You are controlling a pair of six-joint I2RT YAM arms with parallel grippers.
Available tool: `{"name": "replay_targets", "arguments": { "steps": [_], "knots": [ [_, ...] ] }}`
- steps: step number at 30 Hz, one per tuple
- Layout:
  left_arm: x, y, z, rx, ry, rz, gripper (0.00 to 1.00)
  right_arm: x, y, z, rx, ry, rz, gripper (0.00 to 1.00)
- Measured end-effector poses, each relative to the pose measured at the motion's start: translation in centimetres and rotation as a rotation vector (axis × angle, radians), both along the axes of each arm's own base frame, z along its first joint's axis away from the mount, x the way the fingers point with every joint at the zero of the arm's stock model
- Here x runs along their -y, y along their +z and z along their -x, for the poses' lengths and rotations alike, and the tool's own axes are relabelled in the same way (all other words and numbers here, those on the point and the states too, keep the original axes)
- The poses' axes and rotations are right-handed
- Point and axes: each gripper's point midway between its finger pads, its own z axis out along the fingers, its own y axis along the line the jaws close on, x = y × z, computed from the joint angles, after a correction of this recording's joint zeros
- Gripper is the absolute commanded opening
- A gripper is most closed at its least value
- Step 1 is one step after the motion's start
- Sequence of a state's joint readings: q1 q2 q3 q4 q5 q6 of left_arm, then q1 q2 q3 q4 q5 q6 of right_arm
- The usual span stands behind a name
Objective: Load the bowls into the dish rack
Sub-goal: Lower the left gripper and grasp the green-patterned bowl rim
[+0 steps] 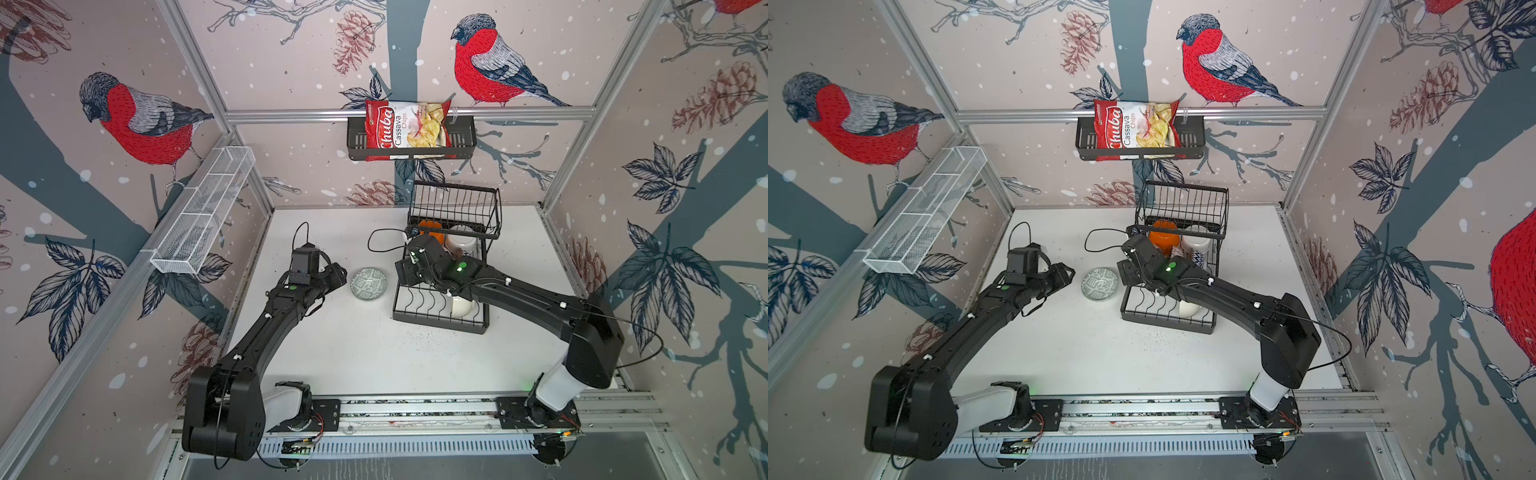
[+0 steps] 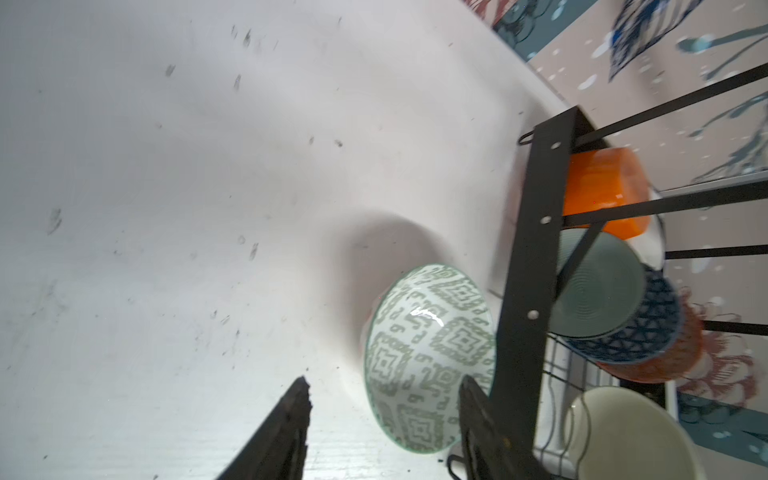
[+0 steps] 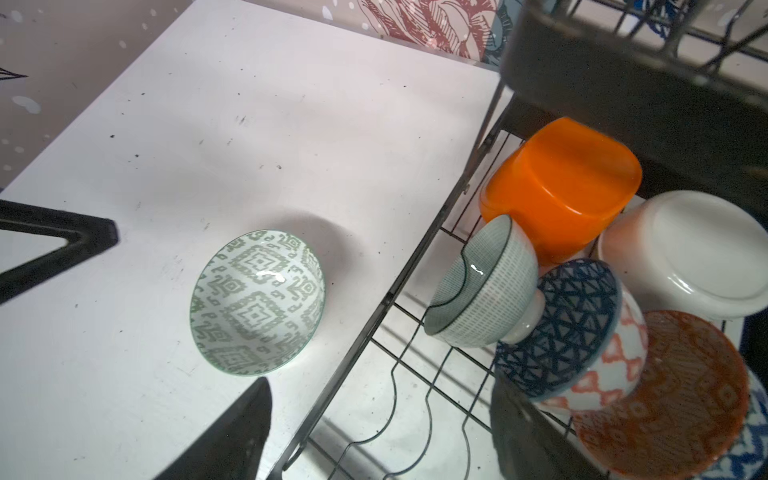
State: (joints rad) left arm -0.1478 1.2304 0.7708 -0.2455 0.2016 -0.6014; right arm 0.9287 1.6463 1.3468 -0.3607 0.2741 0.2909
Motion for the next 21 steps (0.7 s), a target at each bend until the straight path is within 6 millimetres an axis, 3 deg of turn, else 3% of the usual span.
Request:
{"name": "replay_targets", "arguments": {
  "steps": [8,21],
  "knots": [
    [1.3,-2.9,-0.5,-0.082,-0.028,-0.077,0.55,0.0,1.0,0.5,0.01,0.017,-0.037,0.81],
    [2.5,-7.0,-1.3,-0.199,-0.07,-0.146,0.43,0.5,0.9,0.9,0.013,0.016,-0.046,0.81]
  ]
}}
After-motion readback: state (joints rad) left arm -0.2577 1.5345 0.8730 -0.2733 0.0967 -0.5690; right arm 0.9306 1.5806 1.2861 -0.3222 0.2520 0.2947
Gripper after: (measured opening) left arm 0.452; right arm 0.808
